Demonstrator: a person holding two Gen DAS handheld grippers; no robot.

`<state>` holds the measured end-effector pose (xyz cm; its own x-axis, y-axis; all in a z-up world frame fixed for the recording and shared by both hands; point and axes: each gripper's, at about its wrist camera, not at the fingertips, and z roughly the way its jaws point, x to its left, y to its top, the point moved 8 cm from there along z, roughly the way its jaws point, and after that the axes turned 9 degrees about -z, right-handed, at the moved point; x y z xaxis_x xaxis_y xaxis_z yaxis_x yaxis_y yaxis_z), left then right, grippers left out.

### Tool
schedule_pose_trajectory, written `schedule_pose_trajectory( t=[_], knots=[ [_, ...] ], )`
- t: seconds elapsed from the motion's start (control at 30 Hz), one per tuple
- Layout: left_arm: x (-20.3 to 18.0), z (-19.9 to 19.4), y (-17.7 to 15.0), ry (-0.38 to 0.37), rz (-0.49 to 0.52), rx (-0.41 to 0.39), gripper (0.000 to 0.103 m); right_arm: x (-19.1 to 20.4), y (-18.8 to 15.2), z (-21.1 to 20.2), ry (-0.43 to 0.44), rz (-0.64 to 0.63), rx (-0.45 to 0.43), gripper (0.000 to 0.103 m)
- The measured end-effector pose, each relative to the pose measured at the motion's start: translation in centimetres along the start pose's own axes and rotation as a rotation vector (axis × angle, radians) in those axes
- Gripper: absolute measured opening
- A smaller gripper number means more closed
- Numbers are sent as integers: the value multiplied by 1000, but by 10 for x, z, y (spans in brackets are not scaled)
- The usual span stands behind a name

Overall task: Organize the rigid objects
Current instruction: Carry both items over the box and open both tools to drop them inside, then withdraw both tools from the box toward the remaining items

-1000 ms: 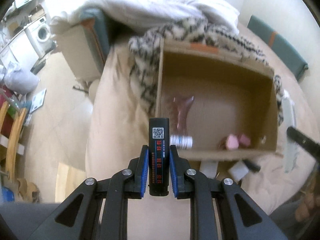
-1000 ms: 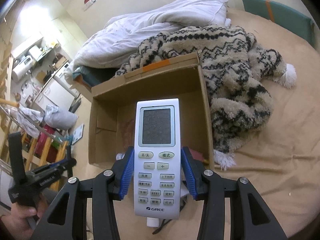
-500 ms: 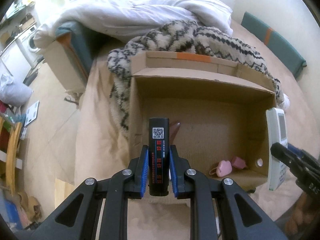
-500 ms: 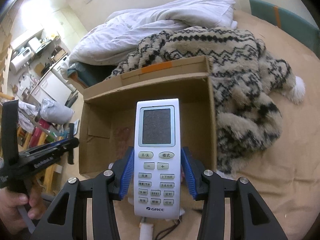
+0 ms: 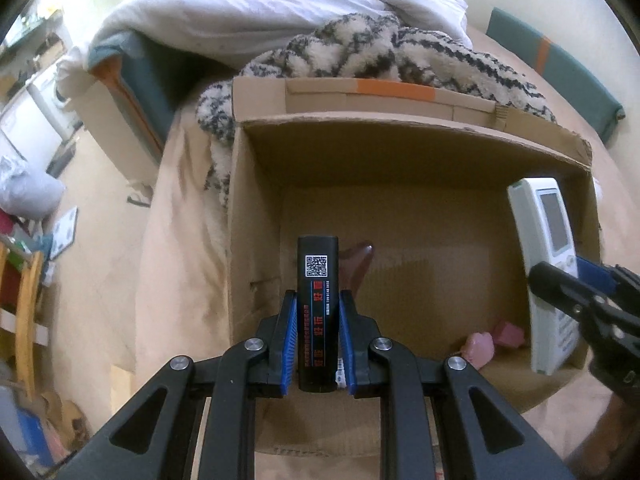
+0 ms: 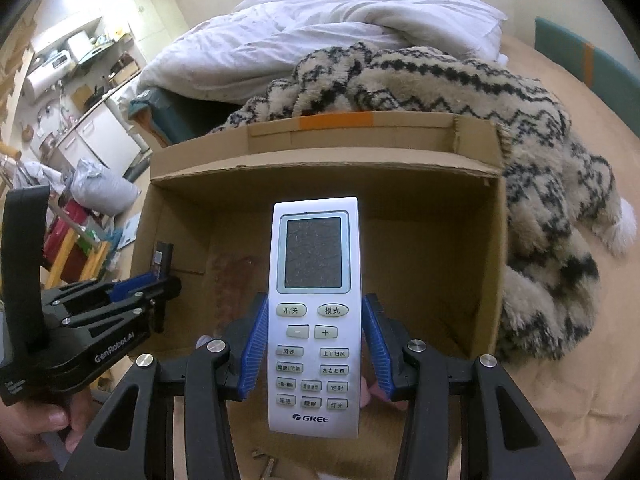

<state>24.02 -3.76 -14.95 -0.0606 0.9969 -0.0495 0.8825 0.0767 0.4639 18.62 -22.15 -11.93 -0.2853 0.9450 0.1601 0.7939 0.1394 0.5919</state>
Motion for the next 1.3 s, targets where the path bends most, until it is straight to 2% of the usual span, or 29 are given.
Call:
schedule_pose_trajectory(
  t=[0.37, 0.7, 0.83, 0.9, 1.0, 1.07, 1.13, 1.23, 1.3],
  knots=[
    [1, 16, -12, 21, 25, 54, 18, 1, -15, 24, -30, -10, 99, 48],
    [1, 14, -9, 20, 18, 28, 18, -6, -12, 20, -31, 25, 72, 48],
    [2, 12, -7, 10, 14, 23, 18, -5, -6, 11, -15, 35, 24, 49],
    [3, 11, -6, 6, 2, 18, 18, -3, -1, 5, -16, 26, -6, 60],
    [4, 12, -7, 1, -5, 27, 18, 1, 2, 2, -1, 15, -27, 62],
    [2, 12, -7, -1, -2, 33, 22, 4, 2, 1, 3, 9, -32, 67],
    [0, 10, -6, -3, 5, 32, 42, 5, 2, 1, 7, 6, -36, 70],
    [-5, 5, -5, -31, 10, 16, 51, 4, 4, 0, 11, 13, -41, 76],
    [-6, 2, -3, -23, 20, -3, 52, 3, 4, -1, 12, 20, -44, 79]
  ],
)
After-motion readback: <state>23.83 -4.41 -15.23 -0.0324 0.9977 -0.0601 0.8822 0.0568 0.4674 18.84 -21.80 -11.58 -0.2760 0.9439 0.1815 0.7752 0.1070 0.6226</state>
